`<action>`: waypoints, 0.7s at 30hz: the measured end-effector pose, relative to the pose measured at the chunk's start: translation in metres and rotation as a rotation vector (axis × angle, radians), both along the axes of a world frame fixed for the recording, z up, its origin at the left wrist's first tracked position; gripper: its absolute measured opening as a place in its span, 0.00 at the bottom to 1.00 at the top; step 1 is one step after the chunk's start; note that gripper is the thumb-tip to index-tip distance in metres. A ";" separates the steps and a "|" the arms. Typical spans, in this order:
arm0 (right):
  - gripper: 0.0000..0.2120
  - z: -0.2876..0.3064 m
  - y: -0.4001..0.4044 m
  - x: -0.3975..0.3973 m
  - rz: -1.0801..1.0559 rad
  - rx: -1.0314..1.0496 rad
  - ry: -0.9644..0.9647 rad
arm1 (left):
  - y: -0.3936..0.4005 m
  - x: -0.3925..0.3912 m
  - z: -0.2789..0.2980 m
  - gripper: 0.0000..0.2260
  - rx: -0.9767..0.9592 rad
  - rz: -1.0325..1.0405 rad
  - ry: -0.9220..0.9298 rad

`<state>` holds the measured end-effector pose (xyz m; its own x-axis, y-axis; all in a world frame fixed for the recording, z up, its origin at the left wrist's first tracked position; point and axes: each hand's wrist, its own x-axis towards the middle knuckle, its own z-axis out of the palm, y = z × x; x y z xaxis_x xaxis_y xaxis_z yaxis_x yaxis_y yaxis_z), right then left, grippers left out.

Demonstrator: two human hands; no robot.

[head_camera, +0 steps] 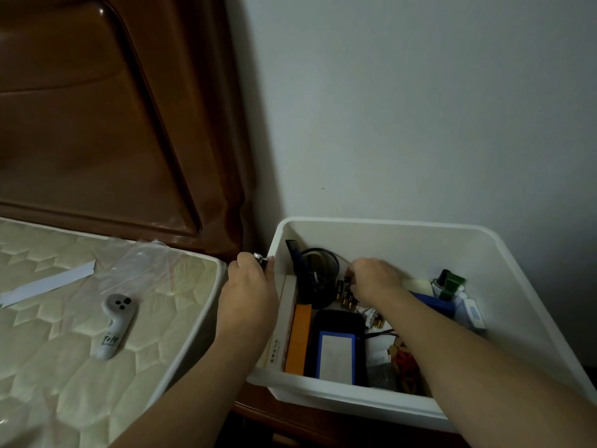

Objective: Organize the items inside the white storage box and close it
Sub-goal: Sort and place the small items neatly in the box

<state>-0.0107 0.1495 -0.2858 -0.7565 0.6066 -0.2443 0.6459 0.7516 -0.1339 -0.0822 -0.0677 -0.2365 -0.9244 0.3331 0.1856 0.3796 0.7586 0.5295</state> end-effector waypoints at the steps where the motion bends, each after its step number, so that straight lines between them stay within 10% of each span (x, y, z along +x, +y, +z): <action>1: 0.13 -0.001 0.001 0.000 0.007 -0.049 -0.004 | 0.000 0.000 0.000 0.13 -0.001 -0.001 -0.001; 21: 0.09 -0.002 0.010 -0.008 -0.109 0.096 0.010 | 0.000 -0.001 0.001 0.13 0.012 -0.005 -0.008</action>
